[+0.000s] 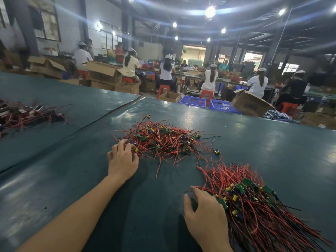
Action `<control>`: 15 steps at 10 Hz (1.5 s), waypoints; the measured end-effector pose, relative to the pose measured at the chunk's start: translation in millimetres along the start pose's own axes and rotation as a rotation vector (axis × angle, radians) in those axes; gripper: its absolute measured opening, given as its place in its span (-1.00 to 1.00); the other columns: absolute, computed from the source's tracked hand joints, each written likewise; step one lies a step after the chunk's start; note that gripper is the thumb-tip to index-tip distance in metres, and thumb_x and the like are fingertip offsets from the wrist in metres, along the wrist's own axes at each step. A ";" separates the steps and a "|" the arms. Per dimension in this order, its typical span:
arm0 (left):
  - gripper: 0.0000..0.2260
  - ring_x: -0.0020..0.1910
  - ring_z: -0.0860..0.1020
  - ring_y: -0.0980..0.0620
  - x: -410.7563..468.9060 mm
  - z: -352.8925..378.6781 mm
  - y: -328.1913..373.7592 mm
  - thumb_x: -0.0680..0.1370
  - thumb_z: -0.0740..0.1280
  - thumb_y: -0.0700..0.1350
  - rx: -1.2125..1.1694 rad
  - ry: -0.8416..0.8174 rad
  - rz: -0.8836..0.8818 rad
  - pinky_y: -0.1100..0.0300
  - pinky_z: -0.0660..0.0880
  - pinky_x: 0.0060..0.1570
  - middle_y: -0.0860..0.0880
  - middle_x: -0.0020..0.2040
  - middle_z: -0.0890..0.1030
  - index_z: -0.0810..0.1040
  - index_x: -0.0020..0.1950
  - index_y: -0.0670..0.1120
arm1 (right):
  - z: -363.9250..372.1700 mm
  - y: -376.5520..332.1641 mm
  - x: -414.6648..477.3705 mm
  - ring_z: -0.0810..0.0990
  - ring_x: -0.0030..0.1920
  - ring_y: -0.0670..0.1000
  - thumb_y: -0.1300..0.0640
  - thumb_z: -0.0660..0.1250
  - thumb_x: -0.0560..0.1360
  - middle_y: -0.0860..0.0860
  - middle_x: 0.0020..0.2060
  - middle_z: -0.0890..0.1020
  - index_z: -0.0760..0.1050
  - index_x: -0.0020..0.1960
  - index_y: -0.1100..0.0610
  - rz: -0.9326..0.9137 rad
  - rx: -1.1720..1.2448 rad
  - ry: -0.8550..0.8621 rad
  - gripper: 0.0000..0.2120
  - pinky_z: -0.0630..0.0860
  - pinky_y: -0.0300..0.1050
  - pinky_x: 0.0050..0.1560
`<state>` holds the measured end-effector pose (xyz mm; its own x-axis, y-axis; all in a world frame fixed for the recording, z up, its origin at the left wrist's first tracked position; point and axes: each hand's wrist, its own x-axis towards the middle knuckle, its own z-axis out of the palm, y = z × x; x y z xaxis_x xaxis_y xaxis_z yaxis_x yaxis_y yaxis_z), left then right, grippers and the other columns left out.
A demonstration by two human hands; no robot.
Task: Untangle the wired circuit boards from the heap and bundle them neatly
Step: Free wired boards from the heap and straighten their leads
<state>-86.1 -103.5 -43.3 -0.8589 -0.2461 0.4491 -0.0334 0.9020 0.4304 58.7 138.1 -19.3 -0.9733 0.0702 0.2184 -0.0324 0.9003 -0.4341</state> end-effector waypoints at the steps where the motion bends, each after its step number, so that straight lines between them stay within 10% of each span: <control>1: -0.77 0.46 0.17 -0.09 8.4 3.3 -3.0 0.54 0.28 -0.03 0.051 0.015 0.042 -0.08 0.08 0.36 -0.09 0.49 0.29 0.51 0.18 -0.02 | 0.6 -0.6 -3.1 0.44 0.26 -0.10 -0.18 0.10 0.60 -0.22 0.28 0.50 0.35 0.42 -0.17 -0.004 0.004 -0.008 -0.59 0.36 -0.17 0.26; 7: -0.56 0.37 0.27 -0.08 23.3 15.7 -11.3 0.66 -0.03 0.08 -0.053 -0.193 -0.071 -0.05 0.09 0.32 -0.03 0.39 0.41 0.29 0.50 0.01 | 2.1 2.4 -3.4 0.42 0.27 -0.11 -0.19 0.10 0.60 -0.22 0.29 0.49 0.34 0.44 -0.14 -0.009 0.013 -0.023 -0.57 0.36 -0.18 0.27; 11: -0.67 0.28 0.40 -0.02 17.3 15.1 -10.2 0.57 0.28 0.03 -0.038 -0.142 0.211 0.03 0.12 0.23 0.01 0.17 0.57 0.38 0.32 0.02 | 4.6 3.7 -3.0 0.39 0.29 -0.10 -0.19 0.10 0.60 -0.23 0.28 0.49 0.36 0.43 -0.14 -0.003 0.001 -0.041 -0.57 0.34 -0.17 0.28; 15: -0.49 -0.05 0.57 -0.01 0.9 -4.8 -0.8 0.53 0.39 -0.21 -0.529 0.100 0.118 0.09 0.43 0.17 -0.01 -0.06 0.59 0.35 0.45 -0.20 | 4.6 2.8 -2.3 0.40 0.28 -0.10 -0.20 0.10 0.59 -0.21 0.27 0.50 0.37 0.42 -0.13 0.003 0.003 -0.037 -0.57 0.35 -0.17 0.28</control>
<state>-84.5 -106.1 -39.6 -0.7876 -0.2099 0.5794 0.3440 0.6303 0.6960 59.8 138.5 -25.1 -0.9812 0.0571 0.1846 -0.0300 0.8986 -0.4378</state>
